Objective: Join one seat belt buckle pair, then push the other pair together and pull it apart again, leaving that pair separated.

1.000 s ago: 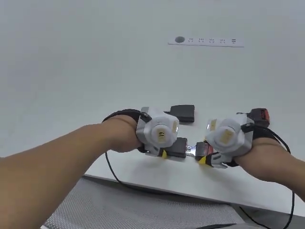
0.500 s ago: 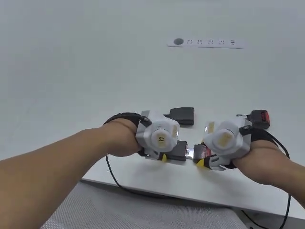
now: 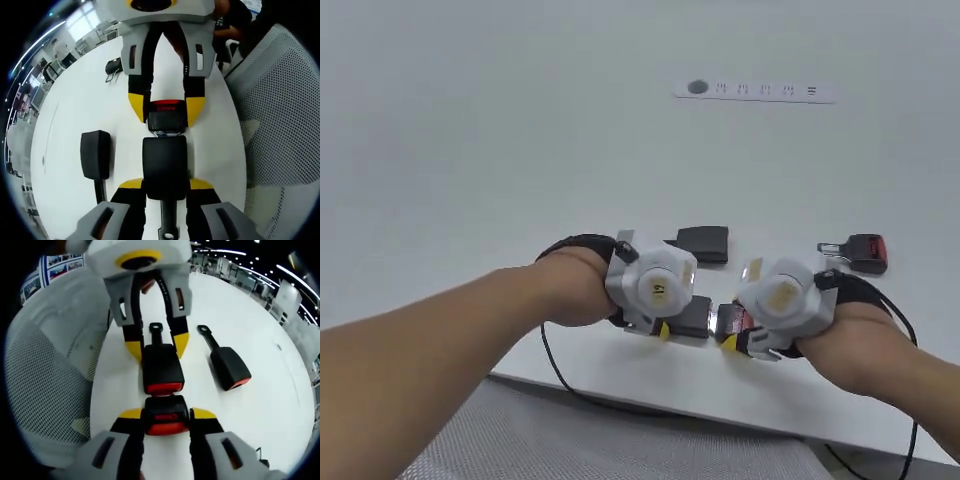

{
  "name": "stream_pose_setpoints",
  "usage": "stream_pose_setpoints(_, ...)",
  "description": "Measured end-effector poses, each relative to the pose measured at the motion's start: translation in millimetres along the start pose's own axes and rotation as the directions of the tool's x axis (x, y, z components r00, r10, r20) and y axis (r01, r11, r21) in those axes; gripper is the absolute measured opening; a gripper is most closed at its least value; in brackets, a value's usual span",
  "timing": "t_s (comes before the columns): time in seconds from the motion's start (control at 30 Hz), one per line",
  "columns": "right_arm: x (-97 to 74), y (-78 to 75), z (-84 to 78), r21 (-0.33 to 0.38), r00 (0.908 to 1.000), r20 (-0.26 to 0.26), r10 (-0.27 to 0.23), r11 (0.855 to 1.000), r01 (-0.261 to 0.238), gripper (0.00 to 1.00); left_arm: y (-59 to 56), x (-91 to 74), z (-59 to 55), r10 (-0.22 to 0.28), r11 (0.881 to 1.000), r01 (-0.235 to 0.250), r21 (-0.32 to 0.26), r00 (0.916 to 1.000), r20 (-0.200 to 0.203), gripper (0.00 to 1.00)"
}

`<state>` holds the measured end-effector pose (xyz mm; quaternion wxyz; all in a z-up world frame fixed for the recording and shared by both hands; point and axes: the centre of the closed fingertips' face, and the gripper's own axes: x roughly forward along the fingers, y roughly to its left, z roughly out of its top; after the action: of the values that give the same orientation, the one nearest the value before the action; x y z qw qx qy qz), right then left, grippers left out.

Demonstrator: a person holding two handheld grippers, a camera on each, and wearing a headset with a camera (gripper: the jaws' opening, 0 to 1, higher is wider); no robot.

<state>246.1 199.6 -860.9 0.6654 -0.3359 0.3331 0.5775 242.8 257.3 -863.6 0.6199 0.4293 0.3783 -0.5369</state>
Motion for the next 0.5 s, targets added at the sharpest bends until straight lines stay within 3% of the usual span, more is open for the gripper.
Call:
stream_pose_setpoints(0.17,-1.2,-0.5,-2.6,-0.068,0.9999,-0.014,-0.004,0.998,0.003,0.33,1.0,-2.9,-3.5,0.013,1.000,-0.013,-0.013,0.9988,0.048,0.30)
stream_pose_setpoints(0.37,-0.4,-2.2,-4.3,-0.042,0.9998,-0.011,0.017,0.999,-0.017,0.33,2.7,-3.4,-2.1,0.003,1.000,-0.003,-0.005,0.9995,0.032,0.30)
stream_pose_setpoints(0.5,-0.1,-1.4,-4.2,-0.036,0.9997,0.002,0.025,0.999,-0.025,0.33,3.0,-4.0,-2.7,0.002,1.000,-0.001,-0.015,0.9990,0.045,0.30)
